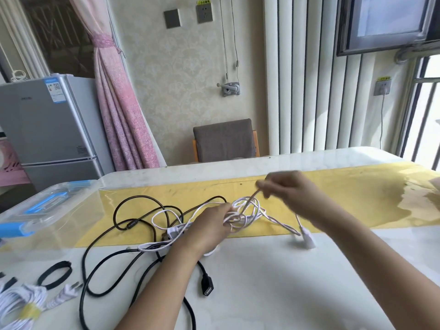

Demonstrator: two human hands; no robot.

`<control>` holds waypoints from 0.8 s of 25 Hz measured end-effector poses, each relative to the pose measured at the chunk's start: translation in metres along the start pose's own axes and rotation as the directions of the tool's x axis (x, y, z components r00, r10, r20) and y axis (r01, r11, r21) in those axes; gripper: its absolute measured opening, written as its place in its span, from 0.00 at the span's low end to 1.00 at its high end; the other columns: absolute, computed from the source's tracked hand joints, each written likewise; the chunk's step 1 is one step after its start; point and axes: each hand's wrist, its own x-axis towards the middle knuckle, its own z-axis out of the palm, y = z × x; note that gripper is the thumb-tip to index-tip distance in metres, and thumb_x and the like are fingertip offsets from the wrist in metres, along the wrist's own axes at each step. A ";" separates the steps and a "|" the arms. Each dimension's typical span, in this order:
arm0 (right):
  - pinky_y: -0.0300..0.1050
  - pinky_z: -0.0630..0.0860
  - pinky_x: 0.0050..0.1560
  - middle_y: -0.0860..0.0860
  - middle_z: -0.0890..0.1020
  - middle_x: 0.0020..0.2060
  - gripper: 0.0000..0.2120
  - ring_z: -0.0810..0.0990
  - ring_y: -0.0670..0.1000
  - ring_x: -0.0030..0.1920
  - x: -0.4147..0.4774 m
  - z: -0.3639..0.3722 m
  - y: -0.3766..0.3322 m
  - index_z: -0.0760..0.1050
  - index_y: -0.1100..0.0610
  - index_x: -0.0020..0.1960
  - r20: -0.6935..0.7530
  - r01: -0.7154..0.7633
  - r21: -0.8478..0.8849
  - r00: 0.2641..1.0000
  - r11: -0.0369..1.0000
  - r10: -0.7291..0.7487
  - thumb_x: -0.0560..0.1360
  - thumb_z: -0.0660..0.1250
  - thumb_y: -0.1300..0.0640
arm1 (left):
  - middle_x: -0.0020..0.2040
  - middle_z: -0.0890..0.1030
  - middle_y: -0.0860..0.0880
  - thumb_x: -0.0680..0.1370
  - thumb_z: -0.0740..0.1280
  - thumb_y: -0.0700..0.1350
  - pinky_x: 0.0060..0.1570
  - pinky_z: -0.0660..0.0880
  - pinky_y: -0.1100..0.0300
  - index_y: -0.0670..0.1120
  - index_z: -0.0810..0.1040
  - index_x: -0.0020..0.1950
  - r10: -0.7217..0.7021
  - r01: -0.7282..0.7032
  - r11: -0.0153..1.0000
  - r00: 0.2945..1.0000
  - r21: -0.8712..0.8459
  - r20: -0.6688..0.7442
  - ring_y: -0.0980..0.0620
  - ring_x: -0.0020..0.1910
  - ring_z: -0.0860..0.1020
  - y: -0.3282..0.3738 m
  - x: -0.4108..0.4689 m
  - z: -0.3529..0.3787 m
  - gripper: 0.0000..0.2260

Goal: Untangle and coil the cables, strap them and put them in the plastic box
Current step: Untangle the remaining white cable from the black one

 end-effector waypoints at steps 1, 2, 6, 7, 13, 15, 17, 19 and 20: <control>0.40 0.53 0.29 0.43 0.63 0.21 0.16 0.59 0.43 0.25 0.001 -0.012 -0.001 0.74 0.57 0.32 -0.145 0.034 0.183 0.989 0.983 -0.007 0.75 0.66 0.51 | 0.45 0.82 0.49 0.74 0.64 0.38 0.43 0.72 0.58 0.47 0.79 0.46 -0.041 0.047 0.996 0.996 0.072 -0.083 0.49 0.46 0.79 -0.005 0.003 -0.001 0.06; 0.43 0.52 0.31 0.43 0.62 0.21 0.15 0.58 0.44 0.25 0.002 -0.026 0.000 0.73 0.57 0.32 -0.278 0.079 0.327 0.961 0.942 0.016 0.75 0.65 0.51 | 0.44 0.82 0.47 0.75 0.63 0.37 0.42 0.73 0.57 0.45 0.79 0.45 -0.117 0.134 0.987 0.976 0.086 -0.183 0.47 0.44 0.79 -0.011 0.006 -0.004 0.07; 0.42 0.56 0.30 0.48 0.64 0.25 0.16 0.59 0.47 0.26 0.003 -0.069 0.022 0.74 0.55 0.33 -0.619 0.053 0.358 0.761 0.932 0.194 0.77 0.65 0.50 | 0.45 0.81 0.47 0.74 0.59 0.31 0.36 0.71 0.57 0.44 0.78 0.46 -0.394 0.274 0.919 0.684 -0.284 -0.614 0.48 0.40 0.77 -0.030 0.003 -0.038 0.12; 0.43 0.58 0.30 0.51 0.66 0.26 0.16 0.60 0.49 0.27 0.004 -0.074 0.030 0.75 0.56 0.33 -0.647 -0.044 0.260 0.734 0.965 0.207 0.77 0.65 0.50 | 0.46 0.80 0.48 0.73 0.58 0.29 0.37 0.68 0.60 0.43 0.78 0.48 -0.415 0.247 0.909 0.616 -0.336 -0.670 0.50 0.42 0.76 -0.031 0.000 -0.044 0.14; 0.47 0.70 0.41 0.58 0.80 0.43 0.08 0.75 0.59 0.44 0.003 -0.063 0.064 0.78 0.61 0.44 -0.470 -0.533 -0.590 0.837 0.606 0.279 0.75 0.61 0.60 | 0.37 0.84 0.51 0.70 0.58 0.23 0.42 0.75 0.64 0.46 0.80 0.39 -0.316 0.099 0.842 0.887 -0.530 -0.338 0.55 0.39 0.81 -0.014 -0.001 -0.039 0.19; 0.48 0.69 0.51 0.56 0.78 0.56 0.16 0.73 0.60 0.56 0.004 -0.043 0.055 0.79 0.57 0.54 -0.374 -0.417 -0.699 0.906 0.581 0.200 0.71 0.60 0.67 | 0.41 0.84 0.47 0.70 0.58 0.23 0.43 0.78 0.61 0.43 0.80 0.42 -0.280 0.139 0.769 0.951 -0.624 -0.133 0.52 0.39 0.81 -0.006 -0.003 -0.033 0.18; 0.42 0.65 0.55 0.53 0.77 0.59 0.21 0.72 0.56 0.61 0.002 -0.017 0.038 0.77 0.55 0.59 -0.190 -0.146 -0.592 0.981 0.793 0.039 0.71 0.59 0.70 | 0.42 0.84 0.46 0.72 0.62 0.25 0.40 0.78 0.61 0.42 0.80 0.45 -0.241 0.187 0.735 0.970 -0.651 0.007 0.50 0.38 0.82 0.001 -0.006 -0.025 0.15; 0.36 0.64 0.54 0.51 0.78 0.59 0.16 0.73 0.52 0.61 -0.003 0.015 0.027 0.75 0.55 0.61 0.064 0.112 -0.491 0.994 0.864 -0.092 0.76 0.59 0.65 | 0.41 0.84 0.47 0.73 0.67 0.29 0.38 0.78 0.60 0.43 0.79 0.48 -0.213 0.204 0.722 0.975 -0.661 0.068 0.49 0.36 0.81 0.005 -0.008 -0.016 0.10; 0.36 0.65 0.52 0.50 0.78 0.58 0.13 0.75 0.52 0.59 -0.006 0.028 0.028 0.73 0.55 0.62 0.156 0.154 -0.480 0.984 0.864 -0.089 0.78 0.60 0.60 | 0.42 0.84 0.46 0.73 0.69 0.32 0.38 0.77 0.59 0.44 0.78 0.48 -0.208 0.202 0.727 0.976 -0.657 0.070 0.49 0.35 0.80 0.008 -0.008 -0.013 0.09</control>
